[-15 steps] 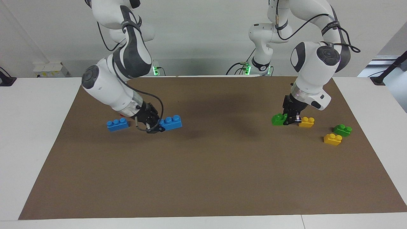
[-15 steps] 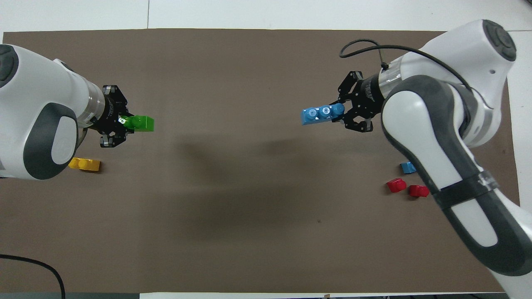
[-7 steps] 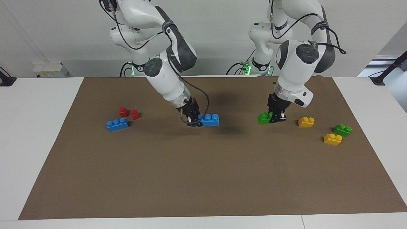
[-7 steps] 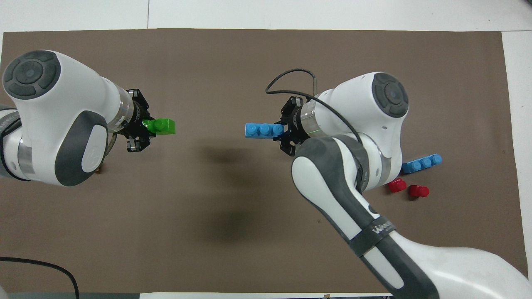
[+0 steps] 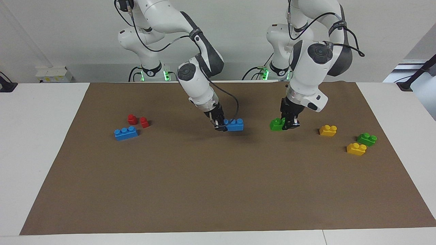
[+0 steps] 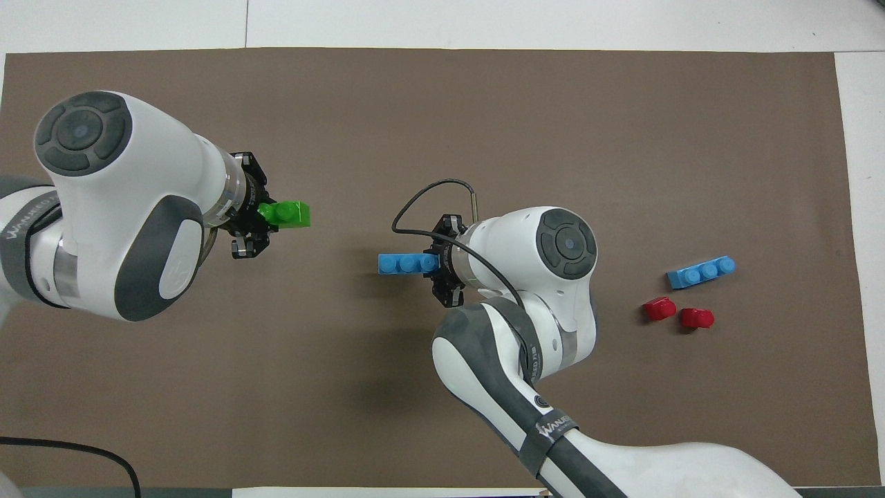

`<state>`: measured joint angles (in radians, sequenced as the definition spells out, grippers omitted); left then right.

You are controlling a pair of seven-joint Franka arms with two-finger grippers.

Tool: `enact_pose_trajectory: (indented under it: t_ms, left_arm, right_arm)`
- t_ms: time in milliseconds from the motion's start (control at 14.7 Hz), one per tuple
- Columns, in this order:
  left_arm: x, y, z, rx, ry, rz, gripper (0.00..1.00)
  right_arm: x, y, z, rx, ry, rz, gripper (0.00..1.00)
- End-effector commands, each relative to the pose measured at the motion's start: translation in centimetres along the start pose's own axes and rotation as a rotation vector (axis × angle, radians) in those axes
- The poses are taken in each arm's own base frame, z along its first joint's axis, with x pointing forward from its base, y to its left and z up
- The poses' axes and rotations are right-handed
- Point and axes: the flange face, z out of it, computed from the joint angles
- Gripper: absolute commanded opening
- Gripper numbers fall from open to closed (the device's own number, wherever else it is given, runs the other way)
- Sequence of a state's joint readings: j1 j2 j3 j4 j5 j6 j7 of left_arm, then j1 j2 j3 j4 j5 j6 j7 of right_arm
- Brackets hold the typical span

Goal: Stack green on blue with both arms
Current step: 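Lift the green brick with the left gripper while the right gripper carries blue, then press the green brick onto the blue brick held by the right gripper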

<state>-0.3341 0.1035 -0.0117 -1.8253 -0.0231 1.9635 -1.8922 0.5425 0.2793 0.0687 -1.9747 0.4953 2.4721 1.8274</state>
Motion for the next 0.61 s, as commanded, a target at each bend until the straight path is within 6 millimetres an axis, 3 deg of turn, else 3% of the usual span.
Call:
enact_pose_trajectory:
  t_ms: [0,341,545]
  left_arm:
    - [-1.3,-1.4,-0.3,-0.001,-0.003,-0.009,0.00]
    - [-5.5,-4.6,1.9,-0.053,-0.028,0.011,0.00]
    - [-6.8,-6.2,3.1,-0.061,-0.034,0.041,0.00]
  right_arm:
    - [0.8,1.0,1.2,0.007,-0.004,0.028,0.00]
    - [2.1,2.1,3.3,0.025,0.017,0.033,0.00]
    - [2.5,2.6,3.9,0.032,0.017,0.041,0.00]
